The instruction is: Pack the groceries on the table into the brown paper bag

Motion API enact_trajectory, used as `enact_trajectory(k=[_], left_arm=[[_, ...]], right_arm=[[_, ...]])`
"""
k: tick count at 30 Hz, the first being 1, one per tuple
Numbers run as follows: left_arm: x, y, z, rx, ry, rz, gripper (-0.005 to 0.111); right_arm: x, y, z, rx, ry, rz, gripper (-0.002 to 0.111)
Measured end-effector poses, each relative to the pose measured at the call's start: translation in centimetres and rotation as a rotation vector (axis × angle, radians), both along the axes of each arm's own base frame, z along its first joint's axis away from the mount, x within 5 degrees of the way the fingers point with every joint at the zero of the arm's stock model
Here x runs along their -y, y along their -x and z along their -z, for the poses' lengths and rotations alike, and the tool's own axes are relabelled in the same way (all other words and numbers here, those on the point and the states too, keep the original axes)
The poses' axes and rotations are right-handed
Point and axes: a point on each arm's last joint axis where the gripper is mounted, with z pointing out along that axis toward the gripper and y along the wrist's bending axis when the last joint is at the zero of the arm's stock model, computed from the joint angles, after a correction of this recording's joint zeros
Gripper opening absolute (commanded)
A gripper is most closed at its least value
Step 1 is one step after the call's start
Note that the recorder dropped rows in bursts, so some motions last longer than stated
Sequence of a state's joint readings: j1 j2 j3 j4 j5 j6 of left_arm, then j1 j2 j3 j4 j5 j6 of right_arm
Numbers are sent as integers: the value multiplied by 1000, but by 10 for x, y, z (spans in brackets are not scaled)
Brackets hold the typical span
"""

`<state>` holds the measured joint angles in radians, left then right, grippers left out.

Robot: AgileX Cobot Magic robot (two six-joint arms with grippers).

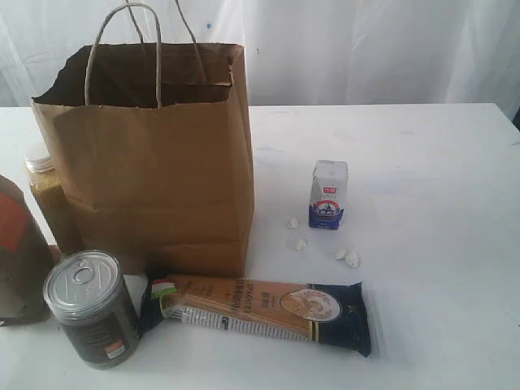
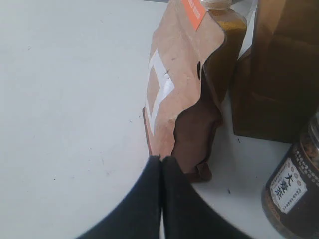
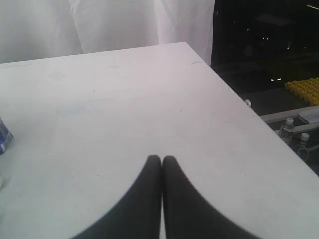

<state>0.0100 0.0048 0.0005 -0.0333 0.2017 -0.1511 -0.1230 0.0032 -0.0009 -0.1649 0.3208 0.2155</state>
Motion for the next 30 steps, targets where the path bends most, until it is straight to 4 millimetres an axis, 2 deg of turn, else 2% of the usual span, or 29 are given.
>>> enact_trajectory(k=[30], left_arm=[[0, 0, 0, 0, 0, 0, 0]], right_arm=[[0, 0, -1, 3, 18, -3, 0]])
